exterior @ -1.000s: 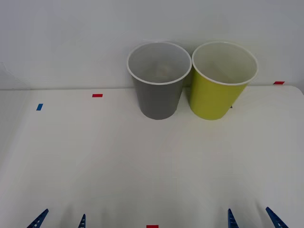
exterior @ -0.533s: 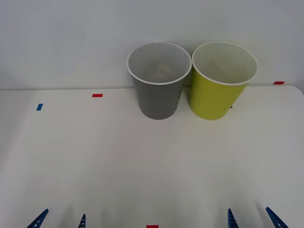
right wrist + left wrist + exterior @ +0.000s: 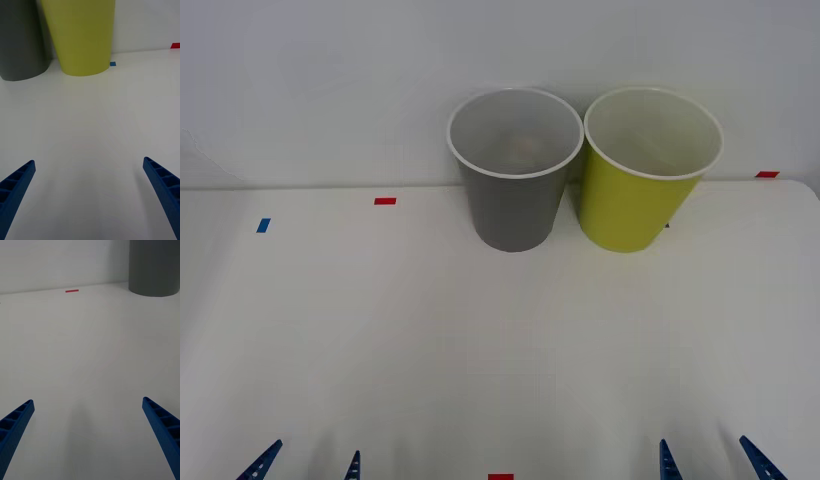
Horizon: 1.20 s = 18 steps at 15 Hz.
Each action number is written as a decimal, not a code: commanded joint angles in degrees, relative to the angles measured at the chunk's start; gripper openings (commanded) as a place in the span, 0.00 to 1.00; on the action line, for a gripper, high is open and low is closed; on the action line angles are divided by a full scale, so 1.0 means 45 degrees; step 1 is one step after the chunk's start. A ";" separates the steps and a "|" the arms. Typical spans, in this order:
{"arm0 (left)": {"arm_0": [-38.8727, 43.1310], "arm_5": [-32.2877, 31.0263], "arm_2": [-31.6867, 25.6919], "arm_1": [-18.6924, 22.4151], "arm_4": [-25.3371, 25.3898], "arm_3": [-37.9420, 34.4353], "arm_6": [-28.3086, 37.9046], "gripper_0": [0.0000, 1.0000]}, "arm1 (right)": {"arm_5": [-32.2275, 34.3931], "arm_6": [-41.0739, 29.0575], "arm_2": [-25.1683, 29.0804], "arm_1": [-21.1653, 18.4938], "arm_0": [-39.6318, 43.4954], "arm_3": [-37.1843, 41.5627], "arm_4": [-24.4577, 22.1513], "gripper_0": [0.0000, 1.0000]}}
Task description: Put cans in the gray bin and PET bottles in the light green bin.
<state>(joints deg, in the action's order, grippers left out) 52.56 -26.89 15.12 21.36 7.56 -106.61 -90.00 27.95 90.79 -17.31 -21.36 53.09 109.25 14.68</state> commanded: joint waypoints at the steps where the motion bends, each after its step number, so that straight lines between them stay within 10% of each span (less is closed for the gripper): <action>1: 0.0000 0.0000 0.0000 0.0000 0.0000 0.0000 0.0000 1.00 | 0.0000 -0.0001 0.0000 0.0000 0.0000 0.0000 0.0000 1.00; 18: 0.0000 0.0000 0.0000 0.0000 0.0000 0.0000 0.0000 1.00 | 0.0000 -0.0001 0.0000 0.0000 0.0000 0.0000 0.0000 1.00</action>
<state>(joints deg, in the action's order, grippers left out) 52.56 -26.89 15.12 21.36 7.56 -106.61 -90.00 27.95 90.79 -17.31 -21.36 53.09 109.25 14.68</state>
